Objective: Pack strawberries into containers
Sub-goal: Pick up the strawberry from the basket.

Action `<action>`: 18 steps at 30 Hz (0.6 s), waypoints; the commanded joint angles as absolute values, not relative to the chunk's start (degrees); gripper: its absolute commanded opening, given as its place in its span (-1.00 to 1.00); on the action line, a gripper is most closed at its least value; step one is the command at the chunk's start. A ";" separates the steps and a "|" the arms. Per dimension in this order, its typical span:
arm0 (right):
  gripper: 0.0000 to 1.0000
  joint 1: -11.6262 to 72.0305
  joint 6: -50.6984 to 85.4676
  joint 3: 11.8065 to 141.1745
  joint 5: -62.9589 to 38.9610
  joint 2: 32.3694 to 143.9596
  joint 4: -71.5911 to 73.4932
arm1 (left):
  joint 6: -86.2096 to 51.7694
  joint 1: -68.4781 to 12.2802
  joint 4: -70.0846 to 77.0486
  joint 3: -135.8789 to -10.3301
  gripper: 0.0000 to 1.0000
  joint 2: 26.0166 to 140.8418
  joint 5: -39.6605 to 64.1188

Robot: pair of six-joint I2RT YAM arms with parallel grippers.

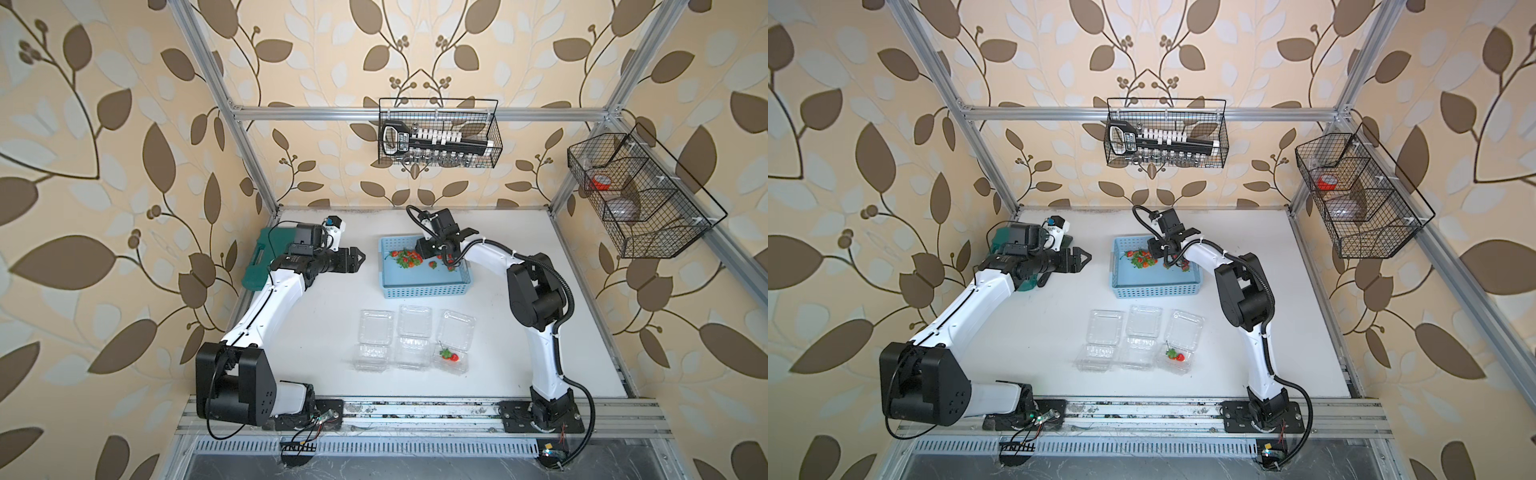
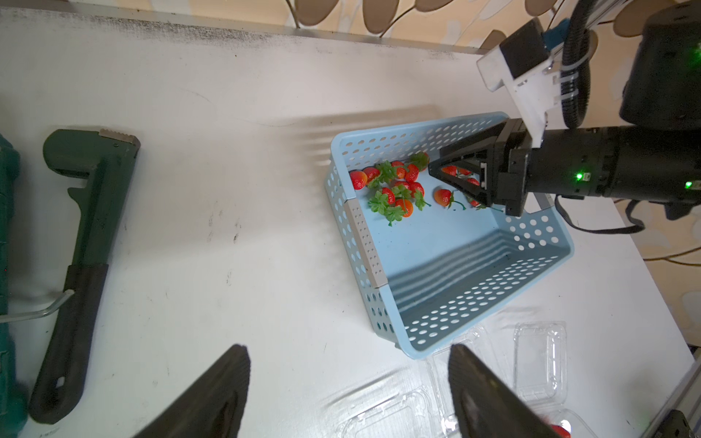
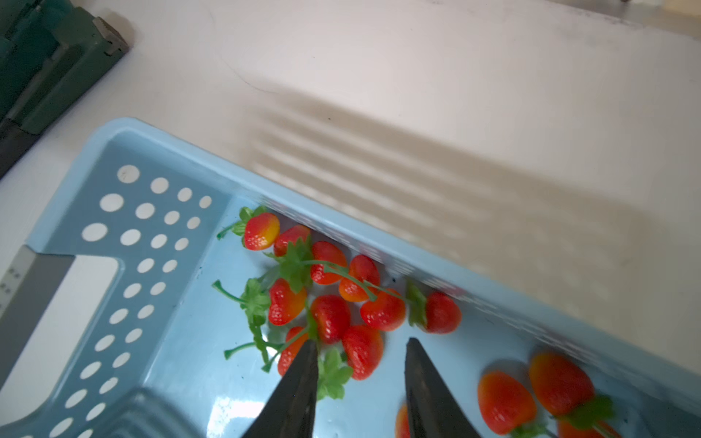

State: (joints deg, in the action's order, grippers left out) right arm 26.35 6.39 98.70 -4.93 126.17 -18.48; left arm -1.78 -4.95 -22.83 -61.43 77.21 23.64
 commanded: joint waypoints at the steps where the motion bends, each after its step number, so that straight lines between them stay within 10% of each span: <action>1: -0.23 27.39 4.62 101.49 -4.11 129.01 -20.94 | -1.11 -5.36 -22.77 -63.04 0.67 76.21 23.99; 18: -0.32 28.53 -5.04 111.84 3.69 137.90 -24.39 | -0.68 -5.39 -22.99 -63.05 0.67 76.45 23.47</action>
State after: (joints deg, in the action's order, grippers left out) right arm 28.47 -2.35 108.77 1.83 135.44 -22.50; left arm -1.65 -4.95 -22.85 -61.43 77.21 23.62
